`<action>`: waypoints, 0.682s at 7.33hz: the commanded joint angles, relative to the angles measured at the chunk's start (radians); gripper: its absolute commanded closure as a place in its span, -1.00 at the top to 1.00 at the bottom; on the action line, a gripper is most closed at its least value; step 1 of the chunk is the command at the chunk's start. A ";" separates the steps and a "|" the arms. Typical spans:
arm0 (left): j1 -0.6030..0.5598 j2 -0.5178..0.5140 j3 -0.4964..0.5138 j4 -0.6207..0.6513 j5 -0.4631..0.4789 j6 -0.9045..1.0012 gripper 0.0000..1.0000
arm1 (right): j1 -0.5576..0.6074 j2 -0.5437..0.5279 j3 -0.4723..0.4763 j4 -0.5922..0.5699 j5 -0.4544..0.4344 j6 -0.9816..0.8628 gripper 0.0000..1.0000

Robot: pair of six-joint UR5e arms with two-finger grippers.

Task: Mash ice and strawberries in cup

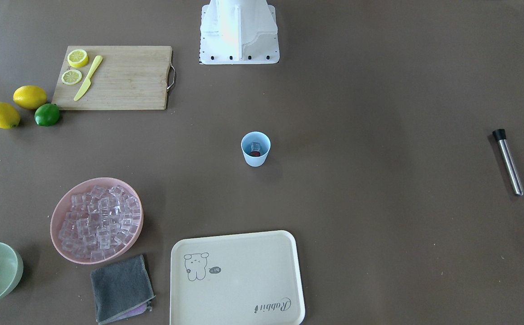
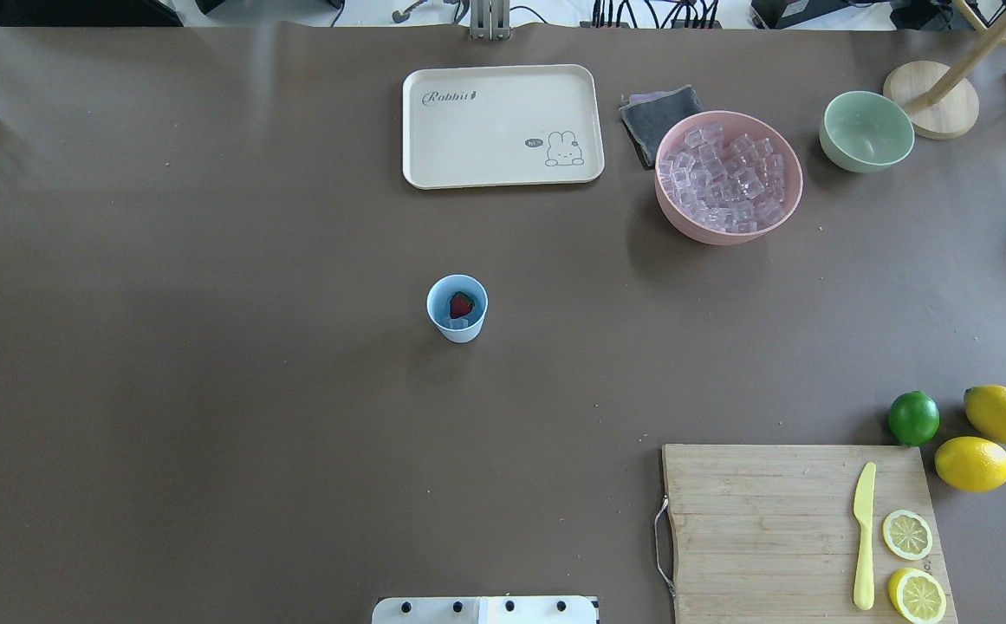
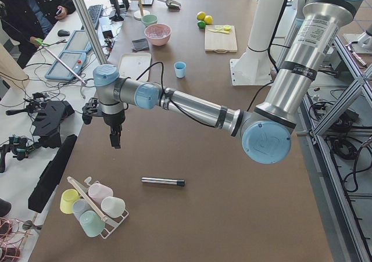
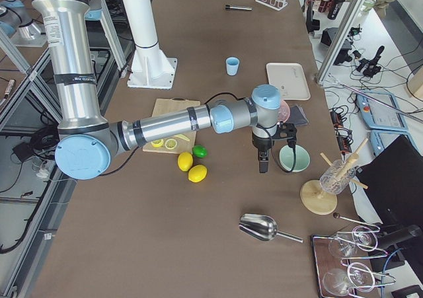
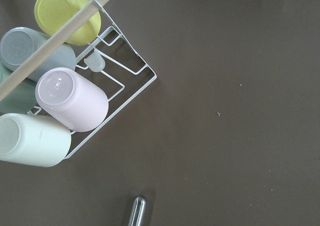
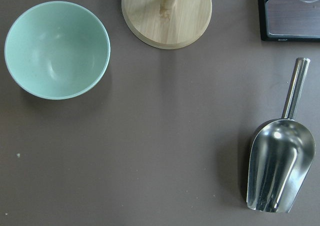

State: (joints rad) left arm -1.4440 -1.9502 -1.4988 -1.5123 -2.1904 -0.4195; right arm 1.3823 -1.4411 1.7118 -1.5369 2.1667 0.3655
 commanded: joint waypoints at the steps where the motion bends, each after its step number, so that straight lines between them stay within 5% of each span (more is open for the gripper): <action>1: 0.001 0.005 -0.004 -0.006 -0.008 0.005 0.96 | -0.003 0.030 -0.021 -0.002 -0.010 0.003 1.00; 5: 0.005 0.037 -0.021 -0.116 -0.009 0.005 0.96 | 0.008 0.030 -0.011 0.003 -0.010 0.003 1.00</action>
State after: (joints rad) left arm -1.4419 -1.9338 -1.5100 -1.5885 -2.1991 -0.4126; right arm 1.3888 -1.4065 1.6964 -1.5379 2.1566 0.3685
